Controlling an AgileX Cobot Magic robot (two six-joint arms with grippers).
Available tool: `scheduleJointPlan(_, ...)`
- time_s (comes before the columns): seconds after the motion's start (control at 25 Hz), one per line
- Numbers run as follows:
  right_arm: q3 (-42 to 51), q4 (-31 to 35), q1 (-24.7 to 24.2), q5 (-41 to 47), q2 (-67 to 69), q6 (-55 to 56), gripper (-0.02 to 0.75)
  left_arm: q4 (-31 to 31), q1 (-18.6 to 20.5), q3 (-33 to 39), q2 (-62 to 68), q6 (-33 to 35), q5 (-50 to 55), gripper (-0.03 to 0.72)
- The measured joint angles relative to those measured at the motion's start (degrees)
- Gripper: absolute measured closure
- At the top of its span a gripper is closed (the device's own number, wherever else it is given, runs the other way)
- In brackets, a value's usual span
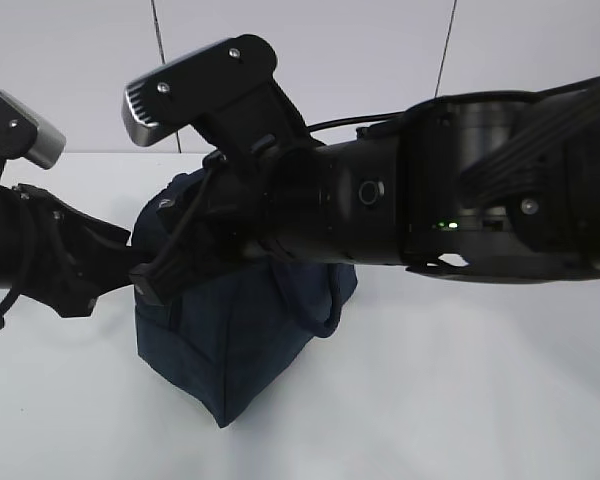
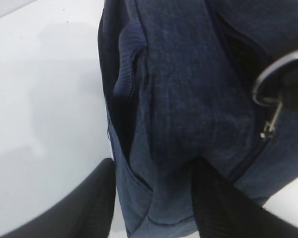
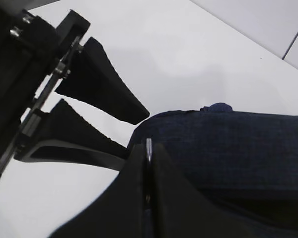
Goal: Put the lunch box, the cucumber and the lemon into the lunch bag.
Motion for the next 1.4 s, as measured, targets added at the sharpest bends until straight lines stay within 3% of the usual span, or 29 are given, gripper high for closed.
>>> scheduleJointPlan(0.12,0.0,-0.1,0.0,0.0,0.0,0.0,0.718,-3.4,0.0,0.0,1.1,3.2,0.7,0.363)
scheduleJointPlan(0.36,0.0,-0.1,0.0,0.0,0.0,0.0,0.718,-5.6,0.0,0.0,2.3,4.8,1.8,0.529)
scheduleJointPlan(0.72,0.0,-0.1,0.0,0.0,0.0,0.0,0.718,-8.0,0.0,-0.1,2.6,6.9,4.0,0.663)
scheduleJointPlan(1.4,0.0,-0.1,0.0,1.6,-1.3,0.0,0.718,-11.1,0.0,-0.1,2.8,6.7,4.2,0.678)
